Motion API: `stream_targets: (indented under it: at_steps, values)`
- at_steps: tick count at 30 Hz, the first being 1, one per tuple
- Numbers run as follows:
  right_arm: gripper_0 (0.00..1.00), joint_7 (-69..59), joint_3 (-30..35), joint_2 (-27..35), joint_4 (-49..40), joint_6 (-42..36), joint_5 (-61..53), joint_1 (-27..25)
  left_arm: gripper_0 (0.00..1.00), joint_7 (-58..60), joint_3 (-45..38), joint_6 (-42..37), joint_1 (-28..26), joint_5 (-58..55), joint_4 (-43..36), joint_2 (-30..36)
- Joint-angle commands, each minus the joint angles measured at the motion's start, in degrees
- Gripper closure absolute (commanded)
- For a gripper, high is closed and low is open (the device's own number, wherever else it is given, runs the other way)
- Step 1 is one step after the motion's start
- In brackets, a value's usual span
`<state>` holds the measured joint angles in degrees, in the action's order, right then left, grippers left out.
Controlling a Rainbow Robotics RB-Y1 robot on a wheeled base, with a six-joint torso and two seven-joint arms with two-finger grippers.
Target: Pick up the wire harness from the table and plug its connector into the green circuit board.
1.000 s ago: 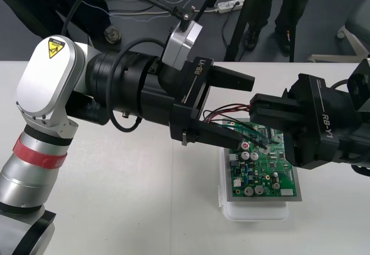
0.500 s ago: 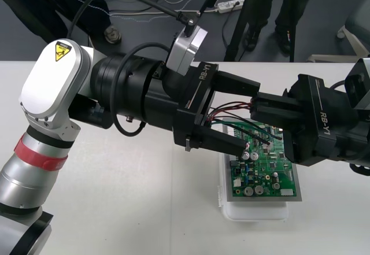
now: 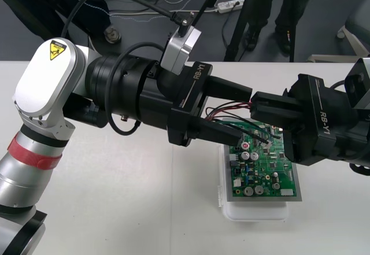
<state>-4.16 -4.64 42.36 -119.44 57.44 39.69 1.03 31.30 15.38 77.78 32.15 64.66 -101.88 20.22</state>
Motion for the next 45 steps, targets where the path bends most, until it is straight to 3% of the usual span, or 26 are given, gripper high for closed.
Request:
stream_targets:
  at_steps: [1,8,16,19,23,29,31,45]
  values:
    - [1.00,3.2,-1.0,-0.4,-0.4,-0.3,0.3,1.5,0.37,-5.4,1.0,-3.2,1.4,-0.9,-0.5,1.3]
    - [1.00,3.2,-1.0,-0.4,-0.4,-0.3,0.3,1.5,0.43,-5.3,1.0,-3.8,1.4,-0.9,-0.4,1.0]
    - [1.00,3.4,-1.0,-0.4,-0.4,-0.3,0.3,1.5,0.64,-5.3,1.0,-3.9,1.4,-0.9,-0.5,0.7]
    - [1.00,3.4,-1.0,-0.4,-0.4,-0.3,0.3,1.5,0.77,-5.3,1.0,-3.9,1.4,-0.9,-0.4,0.7]
    - [1.00,3.5,-1.0,-0.4,-0.4,-0.3,0.3,1.5,0.85,-5.4,1.0,-3.9,1.4,-0.9,-0.4,0.7]
    - [1.00,3.5,-1.0,-0.4,-0.4,-0.3,0.3,1.5,0.89,-5.5,1.0,-4.3,1.4,-0.9,-0.4,0.7]
    - [1.00,3.5,-1.0,-0.4,-0.4,-0.3,0.3,1.5,0.98,-5.7,1.0,-4.4,1.4,-0.9,-0.4,0.7]
    - [1.00,3.5,-1.0,-0.4,-0.4,-0.1,0.2,1.4,1.00,-6.9,1.0,-4.9,1.5,-1.1,-0.5,0.7]
